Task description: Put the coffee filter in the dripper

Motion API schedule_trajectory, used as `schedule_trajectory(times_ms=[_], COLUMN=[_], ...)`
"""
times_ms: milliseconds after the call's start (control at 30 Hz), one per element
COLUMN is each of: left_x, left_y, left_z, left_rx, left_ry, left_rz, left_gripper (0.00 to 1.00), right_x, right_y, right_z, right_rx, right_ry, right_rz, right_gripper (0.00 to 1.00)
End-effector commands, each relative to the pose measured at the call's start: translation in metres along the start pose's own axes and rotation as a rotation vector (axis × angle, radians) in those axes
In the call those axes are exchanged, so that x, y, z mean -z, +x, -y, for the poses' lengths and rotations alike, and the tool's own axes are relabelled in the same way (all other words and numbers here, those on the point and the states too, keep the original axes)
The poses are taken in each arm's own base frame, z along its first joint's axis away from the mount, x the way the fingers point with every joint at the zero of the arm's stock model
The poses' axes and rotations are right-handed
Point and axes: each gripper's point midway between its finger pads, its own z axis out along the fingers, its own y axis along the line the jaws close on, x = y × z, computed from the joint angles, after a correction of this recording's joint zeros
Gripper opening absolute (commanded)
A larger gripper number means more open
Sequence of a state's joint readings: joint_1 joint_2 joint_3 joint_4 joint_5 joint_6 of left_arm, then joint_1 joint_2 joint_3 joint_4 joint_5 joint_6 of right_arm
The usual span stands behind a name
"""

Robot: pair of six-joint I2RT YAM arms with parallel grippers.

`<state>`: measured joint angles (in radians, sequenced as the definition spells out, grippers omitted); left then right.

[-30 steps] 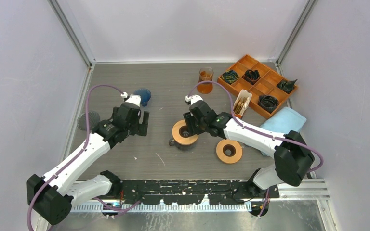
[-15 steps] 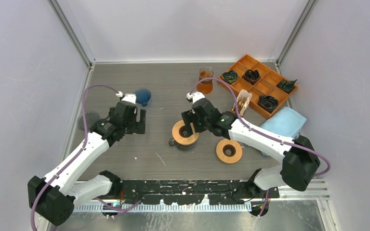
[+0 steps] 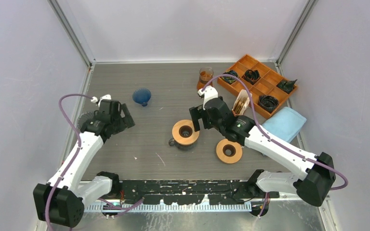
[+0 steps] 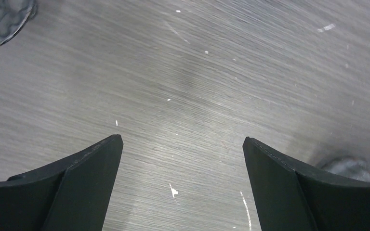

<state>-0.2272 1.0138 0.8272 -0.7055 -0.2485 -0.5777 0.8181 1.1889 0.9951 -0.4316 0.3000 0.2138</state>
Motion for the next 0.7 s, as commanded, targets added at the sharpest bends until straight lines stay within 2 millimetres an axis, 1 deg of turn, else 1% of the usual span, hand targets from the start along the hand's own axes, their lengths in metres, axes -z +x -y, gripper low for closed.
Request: schedule_trajectory(times_ms=[0,200,433,533,633,667], left_x=[0.003,0.004,0.005,0.004,0.000,-0.002], left_y=[-0.007,-0.013,-0.027,-0.035,-0.042,-0.043], left_z=[-0.015,-0.050,-0.090,-0.102,-0.110,-0.119], left_rx=[0.207,0.423,0.626,0.694,0.766,0.813], left_ry=[-0.016,-0.106,-0.184,-0.210,-0.219,-0.236], left_rz=[0.016,0.054,0.116,0.133,0.150,0.161], left_gripper=[0.99,0.99,0.99,0.99,1.00,1.00], right_x=[0.008,0.013,0.020,0.022,0.024,0.025], right_y=[-0.012,-0.009,-0.003,-0.003,-0.004,-0.004], right_z=[0.013,0.018,0.015,0.016,0.017,0.018], right_rx=[0.009,0.034,0.031,0.036,0.044,0.046], right_ry=[0.040,0.040,-0.003,-0.009,-0.006,-0.003], right_rz=[0.078,0.103,0.123,0.127,0.138,0.142], right_gripper=[1.00,1.00,1.00,1.00,1.00,1.00])
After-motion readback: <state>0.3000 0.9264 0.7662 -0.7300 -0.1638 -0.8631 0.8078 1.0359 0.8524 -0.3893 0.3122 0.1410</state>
